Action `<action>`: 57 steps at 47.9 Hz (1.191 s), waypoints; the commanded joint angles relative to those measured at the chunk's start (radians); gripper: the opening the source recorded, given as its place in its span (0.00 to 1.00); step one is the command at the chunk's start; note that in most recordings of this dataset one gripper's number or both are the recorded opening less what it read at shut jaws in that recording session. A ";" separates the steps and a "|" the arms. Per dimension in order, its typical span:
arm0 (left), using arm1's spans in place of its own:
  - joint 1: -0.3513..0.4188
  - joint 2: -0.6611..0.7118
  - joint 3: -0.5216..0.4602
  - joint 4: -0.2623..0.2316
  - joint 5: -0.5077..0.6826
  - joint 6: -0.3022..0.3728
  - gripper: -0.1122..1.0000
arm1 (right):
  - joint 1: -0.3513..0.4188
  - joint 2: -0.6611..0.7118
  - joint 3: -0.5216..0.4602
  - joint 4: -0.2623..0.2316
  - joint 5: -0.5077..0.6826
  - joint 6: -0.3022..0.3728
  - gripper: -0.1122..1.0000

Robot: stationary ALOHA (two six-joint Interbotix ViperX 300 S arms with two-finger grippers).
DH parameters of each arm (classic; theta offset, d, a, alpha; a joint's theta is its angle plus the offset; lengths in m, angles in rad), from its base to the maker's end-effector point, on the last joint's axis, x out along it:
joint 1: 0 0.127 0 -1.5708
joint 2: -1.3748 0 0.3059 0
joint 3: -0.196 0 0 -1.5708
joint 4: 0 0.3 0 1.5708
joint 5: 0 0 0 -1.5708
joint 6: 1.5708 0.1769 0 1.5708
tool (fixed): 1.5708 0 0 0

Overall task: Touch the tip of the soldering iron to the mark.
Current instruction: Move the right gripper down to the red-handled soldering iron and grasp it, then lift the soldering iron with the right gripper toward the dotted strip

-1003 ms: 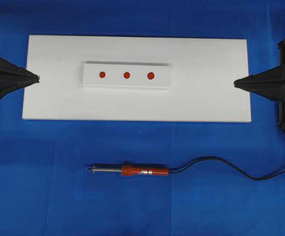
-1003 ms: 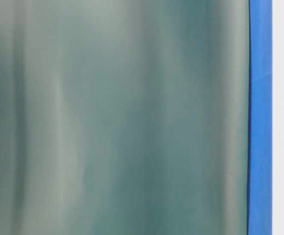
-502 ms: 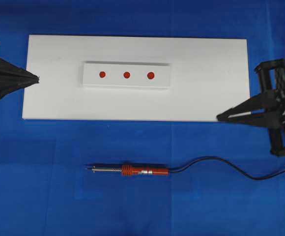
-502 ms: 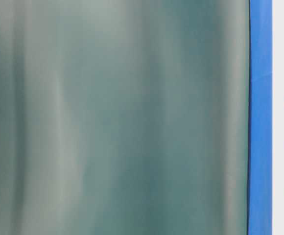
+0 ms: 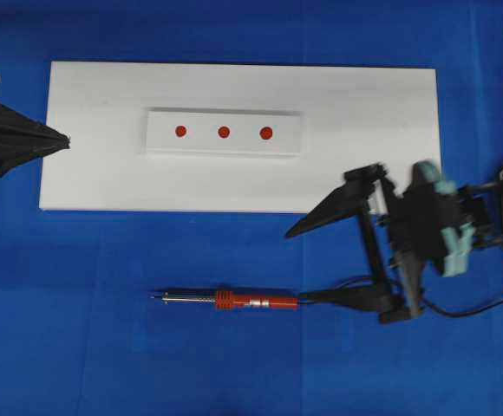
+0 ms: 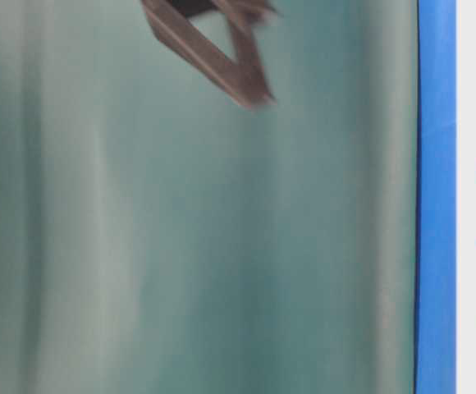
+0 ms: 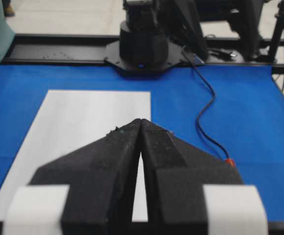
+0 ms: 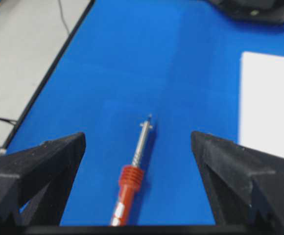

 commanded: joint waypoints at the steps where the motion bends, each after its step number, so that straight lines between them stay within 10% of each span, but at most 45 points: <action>1: -0.003 0.005 -0.008 0.002 -0.014 -0.002 0.10 | 0.006 0.074 -0.049 0.032 -0.046 0.000 0.88; 38: -0.002 0.003 0.012 0.003 -0.031 0.000 0.10 | 0.127 0.592 -0.155 0.374 -0.341 -0.009 0.87; 57: -0.002 0.003 0.017 0.002 -0.031 0.012 0.10 | 0.152 0.661 -0.166 0.416 -0.388 -0.021 0.82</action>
